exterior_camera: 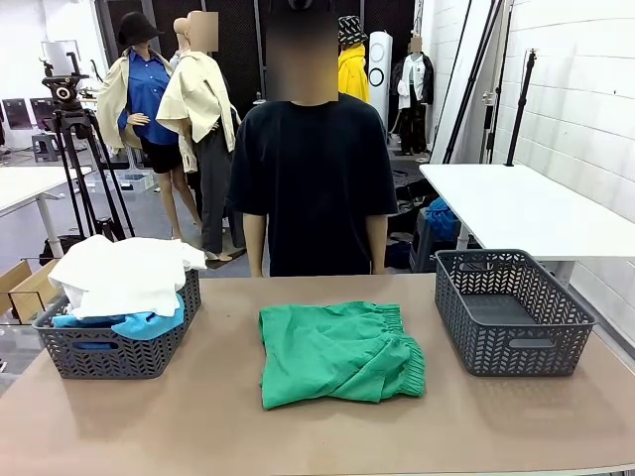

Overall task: Sort the tops and bottoms.
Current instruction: Lift clothes from the center of the table with your right hand.

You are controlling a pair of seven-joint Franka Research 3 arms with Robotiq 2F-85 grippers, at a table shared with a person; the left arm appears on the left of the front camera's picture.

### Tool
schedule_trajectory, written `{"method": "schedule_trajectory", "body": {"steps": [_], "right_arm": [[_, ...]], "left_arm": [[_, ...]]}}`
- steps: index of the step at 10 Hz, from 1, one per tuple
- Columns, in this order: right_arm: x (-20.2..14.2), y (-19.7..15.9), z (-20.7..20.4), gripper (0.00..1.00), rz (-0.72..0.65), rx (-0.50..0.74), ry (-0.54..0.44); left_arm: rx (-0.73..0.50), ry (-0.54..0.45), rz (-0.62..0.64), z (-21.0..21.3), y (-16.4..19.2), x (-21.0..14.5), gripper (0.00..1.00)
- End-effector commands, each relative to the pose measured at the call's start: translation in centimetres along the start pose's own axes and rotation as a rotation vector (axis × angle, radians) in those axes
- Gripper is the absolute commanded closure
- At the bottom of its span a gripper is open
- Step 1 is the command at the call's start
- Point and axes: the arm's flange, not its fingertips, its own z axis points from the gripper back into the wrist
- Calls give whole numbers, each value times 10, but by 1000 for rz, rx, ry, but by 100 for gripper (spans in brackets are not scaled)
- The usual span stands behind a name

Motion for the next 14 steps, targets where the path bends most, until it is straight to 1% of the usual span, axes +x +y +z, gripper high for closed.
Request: {"method": "schedule_trajectory", "body": {"steps": [1,5,6,7,8,9,10,11,12,13,14], "right_arm": [[-2,0,-1,0,6,4,2],[0,0,0,0,0,0,0],[-3,15,28,0,90,88,-18],[-20,51,70,0,220,213,-54],[-38,84,107,0,337,341,-65],[-61,113,136,0,460,437,-43],[-95,142,158,0,609,529,1],[-132,168,163,0,781,592,63],[-178,192,157,0,909,614,85],[-220,215,146,0,989,623,71],[-255,239,129,0,1036,618,78]], "left_arm": [[5,-6,-1,3,2,1,0],[5,-6,-1,3,2,1,0],[5,-6,-1,3,2,1,0],[5,-6,-1,3,2,1,0],[5,-6,-1,3,2,1,0],[5,-6,-1,3,2,1,0],[5,-6,-1,3,2,1,0],[5,-6,-1,3,2,1,0],[5,-6,-1,3,2,1,0],[5,-6,-1,3,2,1,0],[5,-6,-1,3,2,1,0]]}}
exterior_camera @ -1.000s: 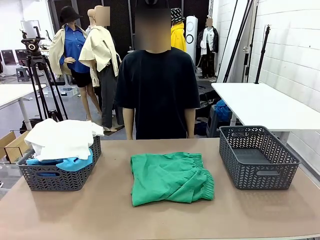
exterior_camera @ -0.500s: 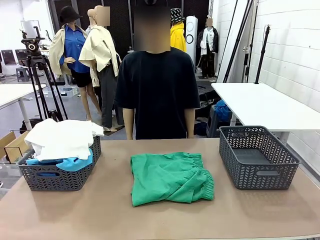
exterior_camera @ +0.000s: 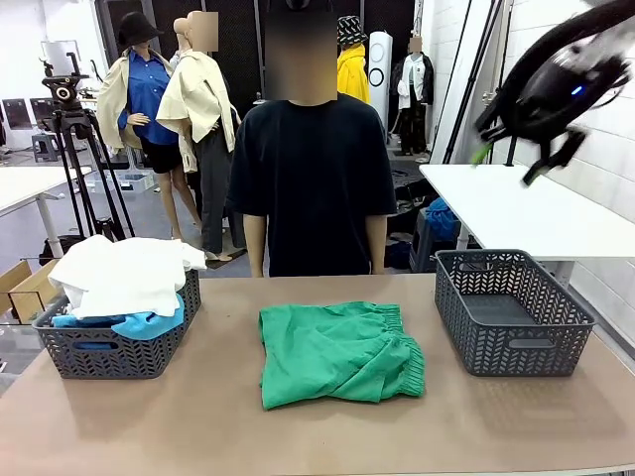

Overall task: Sort the tops and bottoms.
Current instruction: Lift clothes from the center of the table with your right hand.

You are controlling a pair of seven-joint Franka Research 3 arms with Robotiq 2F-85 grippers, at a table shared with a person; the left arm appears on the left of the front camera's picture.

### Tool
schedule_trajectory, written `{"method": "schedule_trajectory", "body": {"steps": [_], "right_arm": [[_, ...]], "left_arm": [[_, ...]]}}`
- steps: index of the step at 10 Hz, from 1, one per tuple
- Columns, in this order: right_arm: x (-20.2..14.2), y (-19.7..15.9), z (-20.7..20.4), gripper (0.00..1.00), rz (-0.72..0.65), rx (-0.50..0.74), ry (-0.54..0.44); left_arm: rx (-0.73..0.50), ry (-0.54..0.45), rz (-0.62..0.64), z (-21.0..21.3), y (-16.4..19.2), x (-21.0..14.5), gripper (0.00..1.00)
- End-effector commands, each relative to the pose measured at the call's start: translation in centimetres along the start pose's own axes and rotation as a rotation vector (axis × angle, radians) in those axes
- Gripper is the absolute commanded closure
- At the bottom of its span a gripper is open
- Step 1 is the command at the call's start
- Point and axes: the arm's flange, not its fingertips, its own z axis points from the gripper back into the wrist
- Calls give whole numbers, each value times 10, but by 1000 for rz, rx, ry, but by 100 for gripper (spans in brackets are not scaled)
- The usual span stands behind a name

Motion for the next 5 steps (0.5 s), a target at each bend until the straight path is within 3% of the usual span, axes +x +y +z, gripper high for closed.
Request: {"method": "schedule_trajectory", "body": {"steps": [1,2,5], "right_arm": [[-9,19,-70,0,98,5,105],[-15,35,-98,0,105,27,165],[-45,66,-175,0,84,-145,111]], "left_arm": [[4,-2,-3,1,1,0,0],[4,-2,-3,1,1,0,0],[4,-2,-3,1,1,0,0]]}}
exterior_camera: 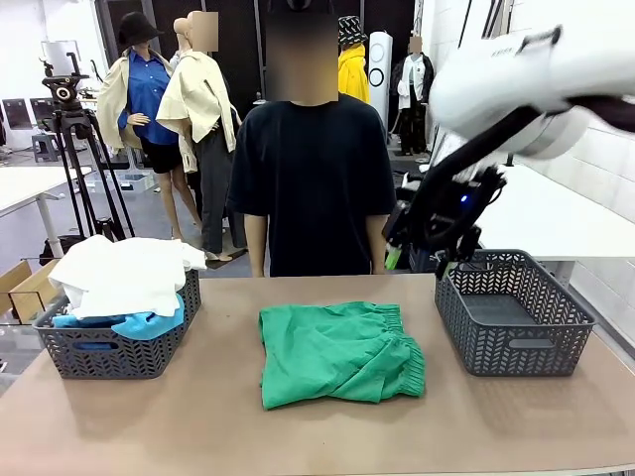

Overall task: Sort the tops and bottoms.
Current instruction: Lift clothes from the center of the table with your right hand.

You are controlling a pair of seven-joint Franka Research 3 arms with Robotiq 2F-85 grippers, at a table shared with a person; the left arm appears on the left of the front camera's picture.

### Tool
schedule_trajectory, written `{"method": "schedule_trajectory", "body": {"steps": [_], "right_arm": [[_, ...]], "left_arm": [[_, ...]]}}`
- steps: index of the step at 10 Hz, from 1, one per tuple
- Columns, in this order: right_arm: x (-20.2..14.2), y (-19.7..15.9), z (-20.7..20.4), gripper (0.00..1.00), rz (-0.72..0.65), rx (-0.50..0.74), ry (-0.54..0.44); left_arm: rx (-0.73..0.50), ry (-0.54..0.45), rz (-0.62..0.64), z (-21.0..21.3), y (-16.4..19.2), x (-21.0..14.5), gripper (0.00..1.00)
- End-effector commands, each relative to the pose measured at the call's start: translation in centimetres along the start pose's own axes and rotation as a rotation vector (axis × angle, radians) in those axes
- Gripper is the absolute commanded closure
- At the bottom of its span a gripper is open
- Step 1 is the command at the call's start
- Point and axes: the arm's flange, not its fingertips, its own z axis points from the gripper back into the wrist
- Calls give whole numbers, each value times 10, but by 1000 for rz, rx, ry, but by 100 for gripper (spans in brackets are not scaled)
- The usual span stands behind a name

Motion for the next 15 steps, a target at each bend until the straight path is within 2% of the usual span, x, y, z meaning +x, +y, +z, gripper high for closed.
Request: {"method": "schedule_trajectory", "body": {"steps": [1,2,5,6,8,9,12,13,14,15], "right_arm": [[-1,2,-30,0,-75,-145,-32],[0,0,0,0,0,0,0],[0,0,0,0,0,0,0],[0,1,-7,0,-15,-37,-15],[27,8,-60,0,-24,-40,97],[34,11,-87,0,-48,-53,118],[41,20,-164,0,-111,-183,122],[39,25,-180,0,-133,-241,138],[41,28,-193,0,-114,-240,171],[42,29,-198,0,-117,-238,153]], "left_arm": [[4,-2,-3,1,1,0,0],[4,-2,-3,1,1,0,0],[4,-2,-3,1,1,0,0],[4,-2,-3,1,1,0,0],[4,-2,-3,1,1,0,0],[4,-2,-3,1,1,0,0],[4,-2,-3,1,1,0,0],[4,-2,-3,1,1,0,0],[4,-2,-3,1,1,0,0],[4,-2,-3,1,1,0,0]]}}
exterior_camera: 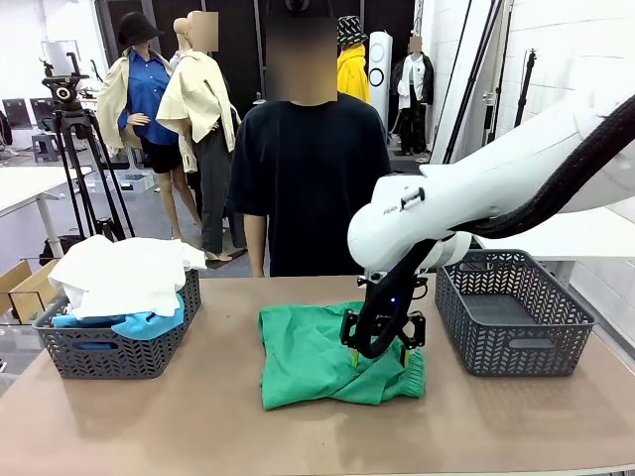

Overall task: Sort the tops and bottoms.
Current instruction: Lift clothes from the center of the table with your right hand.

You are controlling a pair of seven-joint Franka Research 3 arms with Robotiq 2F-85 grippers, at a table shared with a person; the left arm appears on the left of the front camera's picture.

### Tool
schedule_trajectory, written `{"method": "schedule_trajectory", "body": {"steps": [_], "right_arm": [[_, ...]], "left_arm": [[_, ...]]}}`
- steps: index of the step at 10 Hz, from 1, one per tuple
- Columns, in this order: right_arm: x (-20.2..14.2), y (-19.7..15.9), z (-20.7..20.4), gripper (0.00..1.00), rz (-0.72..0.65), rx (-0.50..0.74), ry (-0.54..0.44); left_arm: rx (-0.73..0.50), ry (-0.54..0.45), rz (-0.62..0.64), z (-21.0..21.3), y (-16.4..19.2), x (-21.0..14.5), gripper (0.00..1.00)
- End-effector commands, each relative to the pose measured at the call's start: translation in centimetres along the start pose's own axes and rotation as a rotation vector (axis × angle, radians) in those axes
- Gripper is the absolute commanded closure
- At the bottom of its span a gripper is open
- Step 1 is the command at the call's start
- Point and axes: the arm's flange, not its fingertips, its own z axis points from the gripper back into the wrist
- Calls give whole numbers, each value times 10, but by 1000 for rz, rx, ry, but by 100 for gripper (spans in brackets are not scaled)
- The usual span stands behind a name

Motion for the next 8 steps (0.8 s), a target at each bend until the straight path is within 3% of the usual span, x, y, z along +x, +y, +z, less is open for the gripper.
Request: {"method": "schedule_trajectory", "body": {"steps": [1,4,8], "right_arm": [[7,7,2,0,-26,-21,-24],[11,9,-7,0,-45,-7,-119],[14,15,-22,3,-35,-35,-71]], "left_arm": [[4,-1,-3,1,1,0,0],[4,-1,-3,1,1,0,0],[4,-1,-3,1,1,0,0]]}}
